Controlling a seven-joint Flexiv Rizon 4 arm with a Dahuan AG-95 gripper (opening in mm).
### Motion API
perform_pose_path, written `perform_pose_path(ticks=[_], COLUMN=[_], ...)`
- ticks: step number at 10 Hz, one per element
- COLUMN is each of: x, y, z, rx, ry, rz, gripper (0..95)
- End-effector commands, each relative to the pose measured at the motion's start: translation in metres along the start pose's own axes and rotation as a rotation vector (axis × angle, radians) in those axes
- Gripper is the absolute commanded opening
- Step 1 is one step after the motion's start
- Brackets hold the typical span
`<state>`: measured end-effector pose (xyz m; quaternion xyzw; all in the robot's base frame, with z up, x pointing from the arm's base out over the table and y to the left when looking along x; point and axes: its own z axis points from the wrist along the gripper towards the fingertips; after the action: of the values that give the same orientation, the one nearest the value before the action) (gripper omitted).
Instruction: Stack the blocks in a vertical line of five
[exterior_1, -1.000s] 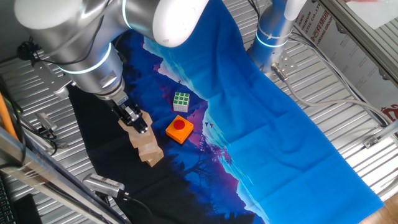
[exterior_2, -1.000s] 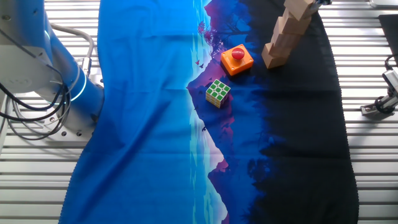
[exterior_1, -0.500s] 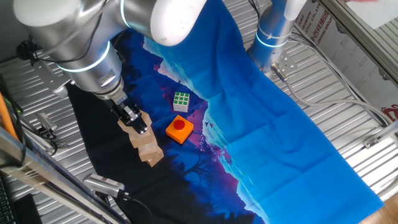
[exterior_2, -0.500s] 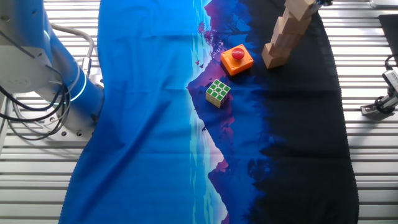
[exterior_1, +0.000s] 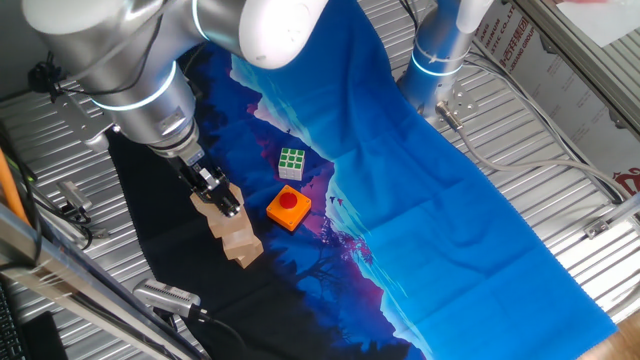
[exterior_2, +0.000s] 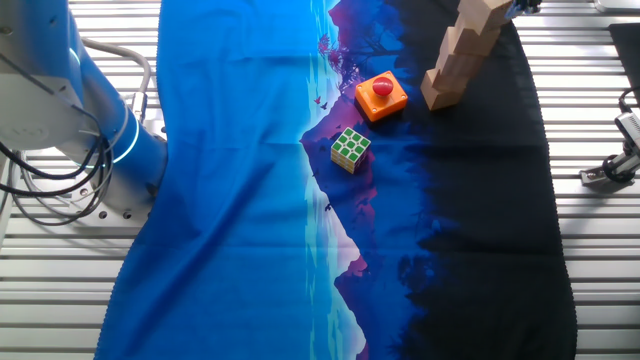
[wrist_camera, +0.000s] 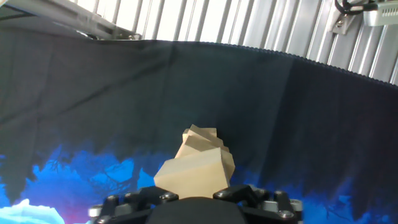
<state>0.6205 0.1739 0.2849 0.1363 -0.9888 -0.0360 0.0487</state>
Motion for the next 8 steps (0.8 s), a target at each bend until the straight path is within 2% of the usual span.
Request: perform_pose_path(ticks=[1, 2, 3, 4, 5, 7, 8], x=[0.000, 0.000, 0.002, 0.005, 0.007, 0.015, 0.023], y=[0.004, 0.007, 0.013, 0.014, 0.013, 0.004, -0.007], z=[-0.013, -0.022, -0.040, -0.049, -0.055, -0.066, -0.071], rx=[-0.017, -0.020, -0.029, -0.026, -0.026, -0.023, -0.019], ry=[0.004, 0.011, 0.029, 0.033, 0.043, 0.057, 0.066], rz=[0.007, 0.014, 0.022, 0.013, 0.019, -0.017, -0.047], gripper=[95.0, 95.0, 95.0, 76.0, 0.0, 0.0, 0.0])
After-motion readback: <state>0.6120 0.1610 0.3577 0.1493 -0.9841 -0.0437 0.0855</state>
